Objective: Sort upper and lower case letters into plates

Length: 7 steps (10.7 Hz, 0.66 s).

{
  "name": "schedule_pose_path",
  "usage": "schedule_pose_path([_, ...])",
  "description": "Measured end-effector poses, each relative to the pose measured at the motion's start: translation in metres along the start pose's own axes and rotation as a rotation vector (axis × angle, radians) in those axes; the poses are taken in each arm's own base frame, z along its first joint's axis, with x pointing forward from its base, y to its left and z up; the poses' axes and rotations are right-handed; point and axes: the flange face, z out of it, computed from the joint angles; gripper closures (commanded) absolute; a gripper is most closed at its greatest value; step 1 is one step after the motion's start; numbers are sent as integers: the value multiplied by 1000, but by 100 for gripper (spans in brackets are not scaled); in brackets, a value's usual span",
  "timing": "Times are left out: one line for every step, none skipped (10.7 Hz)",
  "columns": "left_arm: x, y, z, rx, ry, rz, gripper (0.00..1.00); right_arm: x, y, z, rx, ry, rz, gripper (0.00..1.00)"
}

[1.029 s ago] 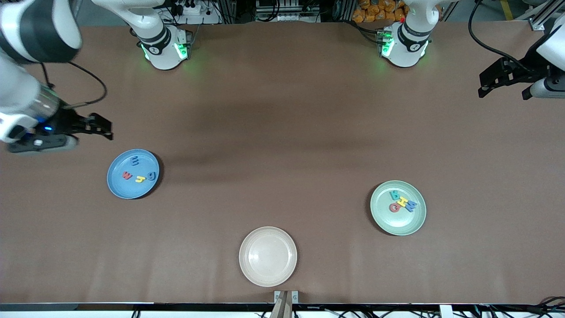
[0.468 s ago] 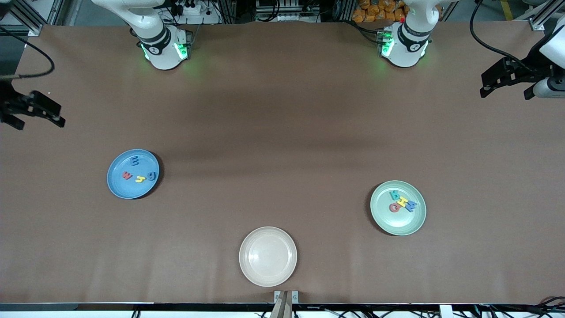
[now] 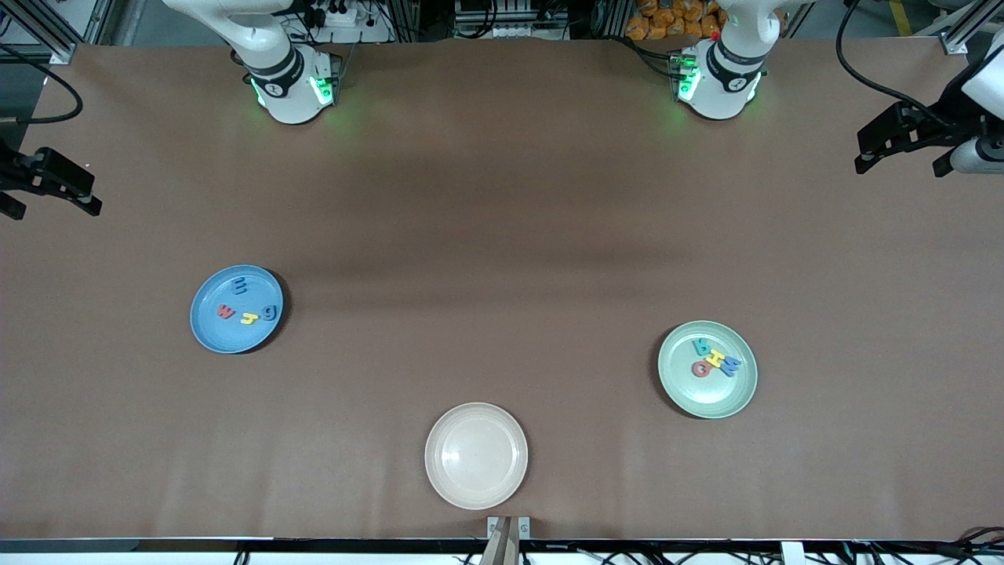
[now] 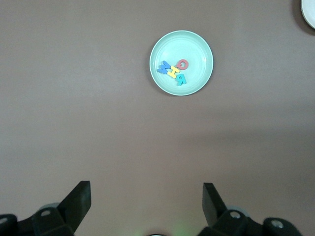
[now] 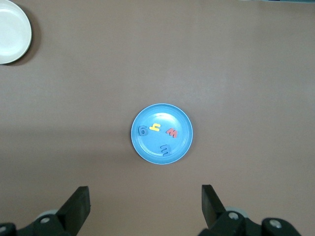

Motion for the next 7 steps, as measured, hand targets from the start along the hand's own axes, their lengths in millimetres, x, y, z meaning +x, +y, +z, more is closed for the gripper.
schedule_pose_path([0, -2, -1, 0, 1, -3, 0, 0, -1, -1, 0, 1, -2, 0])
schedule_pose_path([0, -3, -1, 0, 1, -6, 0, 0, -1, -1, 0, 1, -3, 0])
schedule_pose_path([0, -4, -1, 0, 1, -7, 0, 0, -2, -1, 0, 0, -3, 0])
schedule_pose_path([0, -5, -1, 0, 2, -8, 0, -1, -3, 0, 1, -10, -5, 0])
schedule_pose_path([0, -5, -1, 0, 2, -9, 0, -2, -3, 1, 2, -22, -5, 0])
schedule_pose_path([0, -5, -1, 0, 2, -9, 0, -2, -3, 1, 2, -24, -5, 0])
schedule_pose_path([0, -5, -1, 0, 2, -9, 0, -3, -3, 1, 2, -25, -5, 0])
